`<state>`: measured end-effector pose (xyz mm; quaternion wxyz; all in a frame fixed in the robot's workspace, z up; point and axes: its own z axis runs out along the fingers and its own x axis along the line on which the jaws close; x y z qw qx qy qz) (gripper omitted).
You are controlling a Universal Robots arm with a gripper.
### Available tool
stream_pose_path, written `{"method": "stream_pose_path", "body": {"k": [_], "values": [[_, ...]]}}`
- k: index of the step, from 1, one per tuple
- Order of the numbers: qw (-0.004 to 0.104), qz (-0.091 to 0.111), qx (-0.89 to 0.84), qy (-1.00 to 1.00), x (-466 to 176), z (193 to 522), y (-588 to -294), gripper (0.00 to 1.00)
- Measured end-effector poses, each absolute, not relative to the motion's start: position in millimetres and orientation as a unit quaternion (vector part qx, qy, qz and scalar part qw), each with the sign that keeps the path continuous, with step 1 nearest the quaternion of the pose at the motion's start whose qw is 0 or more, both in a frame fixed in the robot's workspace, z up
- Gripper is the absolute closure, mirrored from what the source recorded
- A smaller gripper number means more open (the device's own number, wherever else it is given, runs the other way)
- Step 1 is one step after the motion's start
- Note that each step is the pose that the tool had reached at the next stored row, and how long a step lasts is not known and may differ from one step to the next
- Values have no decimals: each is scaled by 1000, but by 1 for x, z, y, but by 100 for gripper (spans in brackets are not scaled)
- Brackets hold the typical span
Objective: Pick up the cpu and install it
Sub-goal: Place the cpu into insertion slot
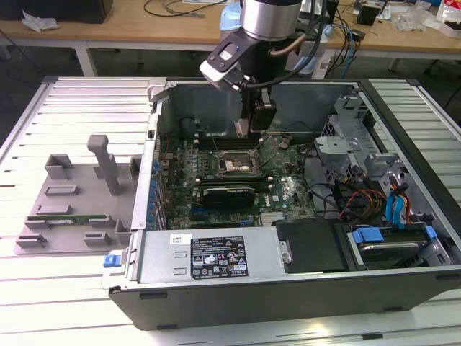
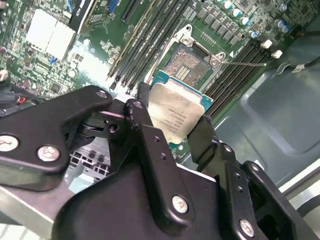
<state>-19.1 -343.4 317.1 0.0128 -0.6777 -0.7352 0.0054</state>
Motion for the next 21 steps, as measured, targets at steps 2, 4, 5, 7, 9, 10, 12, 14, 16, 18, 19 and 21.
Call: {"method": "stream_pose_path", "body": {"k": [2, 4, 5, 7, 9, 10, 12, 14, 16, 18, 19, 21], "values": [[13, 5, -687, -727, -19, 317, -343, 45], [13, 5, -687, -727, -19, 317, -343, 45], [13, 5, -687, -727, -19, 316, -343, 45], [13, 5, -687, -727, -19, 315, -343, 45], [13, 5, -687, -727, -19, 312, -343, 45], [13, 5, -687, -727, -19, 311, -343, 45], [13, 5, -687, -727, -19, 310, -343, 45], [13, 5, -687, -727, -19, 309, -343, 45], [13, 5, -687, -727, -19, 308, -343, 45], [13, 5, -687, -727, -19, 307, -343, 45], [13, 5, -687, -727, -19, 306, -343, 45], [13, 5, -687, -727, -19, 305, -343, 45]]}}
